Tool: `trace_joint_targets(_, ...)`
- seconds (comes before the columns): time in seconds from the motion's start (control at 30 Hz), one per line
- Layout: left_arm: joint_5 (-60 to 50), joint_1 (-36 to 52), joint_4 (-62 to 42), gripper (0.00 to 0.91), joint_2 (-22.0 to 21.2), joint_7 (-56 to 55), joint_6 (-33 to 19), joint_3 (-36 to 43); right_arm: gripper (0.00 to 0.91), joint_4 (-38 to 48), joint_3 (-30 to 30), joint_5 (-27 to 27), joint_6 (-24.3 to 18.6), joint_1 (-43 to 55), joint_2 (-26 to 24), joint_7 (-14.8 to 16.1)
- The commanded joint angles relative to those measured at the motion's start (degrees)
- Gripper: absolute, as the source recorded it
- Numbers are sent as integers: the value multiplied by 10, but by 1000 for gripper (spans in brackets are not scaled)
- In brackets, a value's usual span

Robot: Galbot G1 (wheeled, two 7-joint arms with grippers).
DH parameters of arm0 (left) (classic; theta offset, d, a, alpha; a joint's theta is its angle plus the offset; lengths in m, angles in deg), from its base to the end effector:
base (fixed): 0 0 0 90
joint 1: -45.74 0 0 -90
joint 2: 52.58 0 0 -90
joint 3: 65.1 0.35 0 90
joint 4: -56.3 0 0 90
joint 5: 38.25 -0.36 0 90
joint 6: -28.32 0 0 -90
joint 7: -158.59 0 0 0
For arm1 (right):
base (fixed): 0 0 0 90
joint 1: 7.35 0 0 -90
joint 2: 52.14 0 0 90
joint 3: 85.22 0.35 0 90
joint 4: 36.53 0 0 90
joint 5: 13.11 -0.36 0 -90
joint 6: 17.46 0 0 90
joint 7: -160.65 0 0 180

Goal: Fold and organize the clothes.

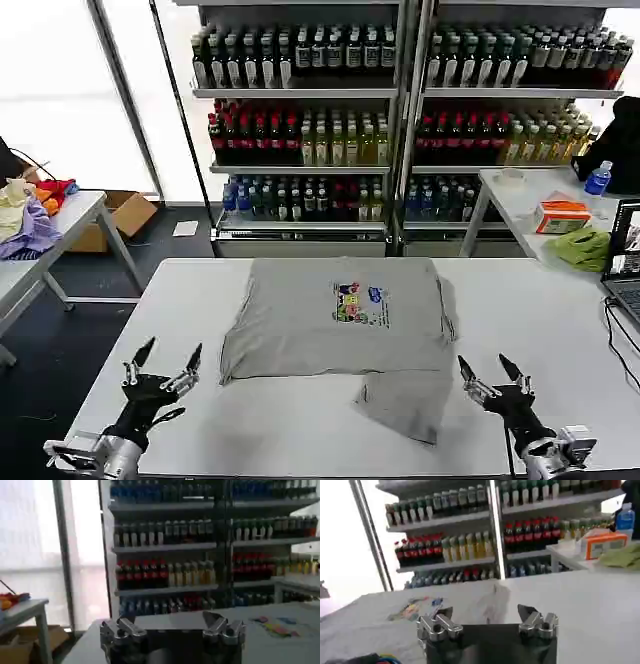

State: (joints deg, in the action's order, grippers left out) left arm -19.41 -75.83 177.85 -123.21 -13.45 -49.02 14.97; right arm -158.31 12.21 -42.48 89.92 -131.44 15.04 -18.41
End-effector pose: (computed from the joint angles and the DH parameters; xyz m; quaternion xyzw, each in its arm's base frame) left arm 0.1868 0.1035 -0.2732 -0.0834 -0.9913 -0.0190 0.1001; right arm 0.1770 -0.0987 -0.2798 0.0662 -0.9820 -0.0475 0.1704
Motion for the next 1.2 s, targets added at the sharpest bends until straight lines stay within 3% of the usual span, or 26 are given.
trace_joint_targets(0.03, 57, 50, -49, 907, 121, -28, 146, 90, 907, -48, -75, 46, 101, -10, -5, -86)
trace_joint_targets(0.1, 62, 63, -62, 907, 126, -30, 148, 95, 907, -47, -83, 52, 111, -11, 2, -101)
trace_joint_targets(0.77, 73, 159, -132, 907, 107, -37, 143, 138, 887, -26, -119, 39, 108, -15, 34, -114)
trace_joint_targets(0.83, 73, 165, -144, 907, 107, -37, 141, 141, 675, -23, -119, 39, 108, -15, 36, -115)
trace_joint_targets(0.9, 73, 170, -156, 907, 107, -37, 140, 143, 363, -21, -119, 39, 108, -15, 36, -115)
trace_joint_targets(0.97, 73, 170, -163, 907, 106, -37, 140, 144, 191, -21, -118, 38, 107, -17, 37, -114)
trace_joint_targets(1.0, 73, 169, -166, 907, 105, -37, 140, 145, 0, -22, -118, 37, 106, -17, 37, -114)
trace_joint_targets(1.1, 71, 159, -170, 907, 103, -35, 140, 149, 0, -24, -120, 36, 106, -20, 37, -111)
trace_joint_targets(1.17, 70, 153, -171, 826, 101, -34, 140, 153, 0, -26, -120, 36, 105, -22, 38, -112)
trace_joint_targets(1.2, 69, 150, -172, 725, 100, -34, 141, 154, 0, -27, -120, 36, 104, -22, 39, -112)
